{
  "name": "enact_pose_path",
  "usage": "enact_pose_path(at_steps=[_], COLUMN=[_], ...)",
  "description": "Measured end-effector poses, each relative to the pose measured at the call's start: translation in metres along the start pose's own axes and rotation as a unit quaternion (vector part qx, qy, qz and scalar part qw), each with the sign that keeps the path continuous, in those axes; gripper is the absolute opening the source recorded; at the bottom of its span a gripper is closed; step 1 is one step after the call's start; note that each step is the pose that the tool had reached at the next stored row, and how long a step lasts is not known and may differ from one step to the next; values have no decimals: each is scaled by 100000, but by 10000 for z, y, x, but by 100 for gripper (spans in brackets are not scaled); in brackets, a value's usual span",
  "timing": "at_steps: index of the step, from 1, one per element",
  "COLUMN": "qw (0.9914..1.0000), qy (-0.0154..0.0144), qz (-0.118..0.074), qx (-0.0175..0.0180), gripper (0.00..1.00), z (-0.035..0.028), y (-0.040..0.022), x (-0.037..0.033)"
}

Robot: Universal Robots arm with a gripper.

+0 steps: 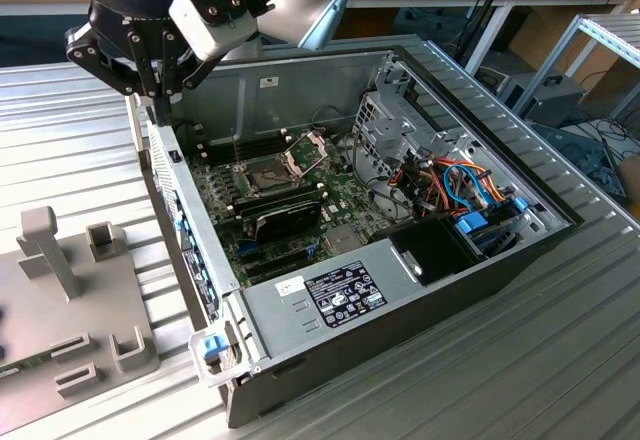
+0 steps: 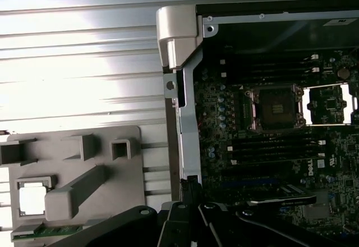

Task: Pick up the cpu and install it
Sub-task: 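Reach for the cpu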

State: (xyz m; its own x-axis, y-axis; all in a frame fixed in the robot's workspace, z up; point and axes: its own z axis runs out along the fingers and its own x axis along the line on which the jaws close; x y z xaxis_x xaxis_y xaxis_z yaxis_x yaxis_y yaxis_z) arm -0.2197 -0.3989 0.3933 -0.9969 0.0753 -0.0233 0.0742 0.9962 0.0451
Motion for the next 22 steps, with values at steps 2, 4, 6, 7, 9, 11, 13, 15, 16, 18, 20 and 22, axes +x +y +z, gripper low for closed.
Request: enact_pose_path(at_steps=[2, 4, 6, 7, 9, 11, 13, 15, 16, 18, 20, 22], qw=[100000, 100000, 100000, 100000, 100000, 100000, 100000, 100000, 100000, 100000, 100000, 100000], qy=[1, 0, 1, -2, 3, 0, -1, 0, 2, 0, -1, -1], qz=[3, 13, 4, 4, -8, 1, 1, 2, 3, 2, -3, 2], qx=[0, 4, 0, -2, 0, 0, -3, -1, 4, 1, -5, -2], gripper=[11, 11, 11, 11, 11, 11, 11, 11, 11, 11, 11, 11], z=[0, 0, -1, -1, -1, -1, -1, -1, -1, -2, -1, -2], y=[0, 0, -2, -2, -3, -3, -3, -3, -3, -4, -4, -4], x=[3, 9, 25, 29, 39, 41, 46, 47, 51, 56, 62, 67])
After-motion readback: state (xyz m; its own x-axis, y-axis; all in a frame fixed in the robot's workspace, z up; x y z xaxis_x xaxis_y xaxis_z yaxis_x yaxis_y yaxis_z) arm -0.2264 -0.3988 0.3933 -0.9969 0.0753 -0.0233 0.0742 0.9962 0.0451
